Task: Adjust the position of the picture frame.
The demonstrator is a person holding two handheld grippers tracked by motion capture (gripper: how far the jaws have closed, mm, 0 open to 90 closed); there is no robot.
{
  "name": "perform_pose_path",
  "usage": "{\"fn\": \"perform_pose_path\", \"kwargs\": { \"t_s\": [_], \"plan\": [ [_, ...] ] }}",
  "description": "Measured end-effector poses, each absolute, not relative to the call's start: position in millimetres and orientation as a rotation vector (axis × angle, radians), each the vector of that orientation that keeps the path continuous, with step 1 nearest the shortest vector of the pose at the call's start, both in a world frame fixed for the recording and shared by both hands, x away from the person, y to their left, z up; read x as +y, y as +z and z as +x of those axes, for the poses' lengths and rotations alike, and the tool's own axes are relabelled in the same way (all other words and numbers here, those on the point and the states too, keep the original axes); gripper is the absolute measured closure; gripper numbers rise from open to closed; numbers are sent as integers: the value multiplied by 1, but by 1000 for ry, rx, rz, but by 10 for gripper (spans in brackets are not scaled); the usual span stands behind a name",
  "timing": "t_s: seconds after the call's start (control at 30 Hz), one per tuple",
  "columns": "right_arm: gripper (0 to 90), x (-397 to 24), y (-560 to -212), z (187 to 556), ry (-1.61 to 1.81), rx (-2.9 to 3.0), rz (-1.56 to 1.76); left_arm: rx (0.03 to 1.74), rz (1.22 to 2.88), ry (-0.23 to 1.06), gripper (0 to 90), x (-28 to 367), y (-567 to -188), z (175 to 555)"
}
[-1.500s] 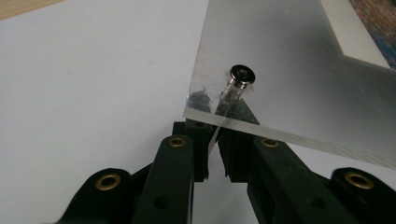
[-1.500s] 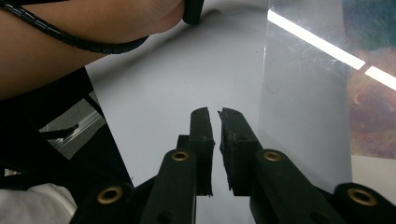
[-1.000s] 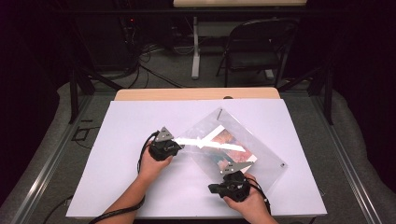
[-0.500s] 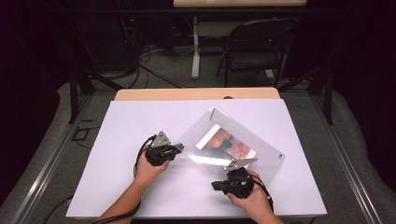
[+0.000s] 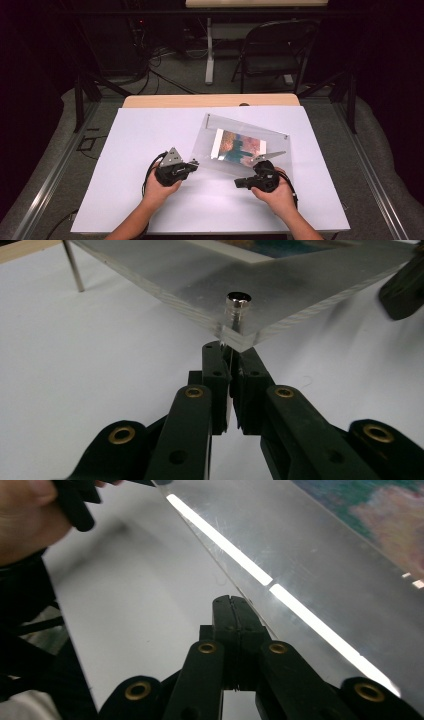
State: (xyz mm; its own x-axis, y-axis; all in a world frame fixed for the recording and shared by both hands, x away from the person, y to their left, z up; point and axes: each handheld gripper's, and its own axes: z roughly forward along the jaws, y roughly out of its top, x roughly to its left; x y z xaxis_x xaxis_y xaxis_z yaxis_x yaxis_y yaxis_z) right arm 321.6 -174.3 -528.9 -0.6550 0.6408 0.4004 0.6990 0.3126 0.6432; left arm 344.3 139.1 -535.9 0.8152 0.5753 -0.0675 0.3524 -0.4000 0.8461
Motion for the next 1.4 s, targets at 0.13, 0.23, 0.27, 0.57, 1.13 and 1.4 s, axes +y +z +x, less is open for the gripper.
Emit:
{"fn": "perform_pose_path", "kwargs": {
  "t_s": [0.13,0.23,0.27,0.57,1.13,1.4],
  "plan": [
    [900,-168,-527,326,-1261,-2507,-1284,688,2023,277,851,138,-536,341],
    [900,-171,-528,331,-1261,-2450,-1322,684,2029,267,852,136,-537,339],
    [900,-173,-528,332,-1243,-2438,-1338,676,2034,261,852,135,-538,338],
    [900,-189,-533,349,-1236,-2374,-1461,620,2048,220,852,116,-537,322],
    [900,-170,-535,403,-1098,-2406,-1510,610,1990,154,847,110,-539,302],
    [900,-172,-533,411,-1112,-2379,-1545,610,1978,106,847,96,-537,303]
  ]
}}
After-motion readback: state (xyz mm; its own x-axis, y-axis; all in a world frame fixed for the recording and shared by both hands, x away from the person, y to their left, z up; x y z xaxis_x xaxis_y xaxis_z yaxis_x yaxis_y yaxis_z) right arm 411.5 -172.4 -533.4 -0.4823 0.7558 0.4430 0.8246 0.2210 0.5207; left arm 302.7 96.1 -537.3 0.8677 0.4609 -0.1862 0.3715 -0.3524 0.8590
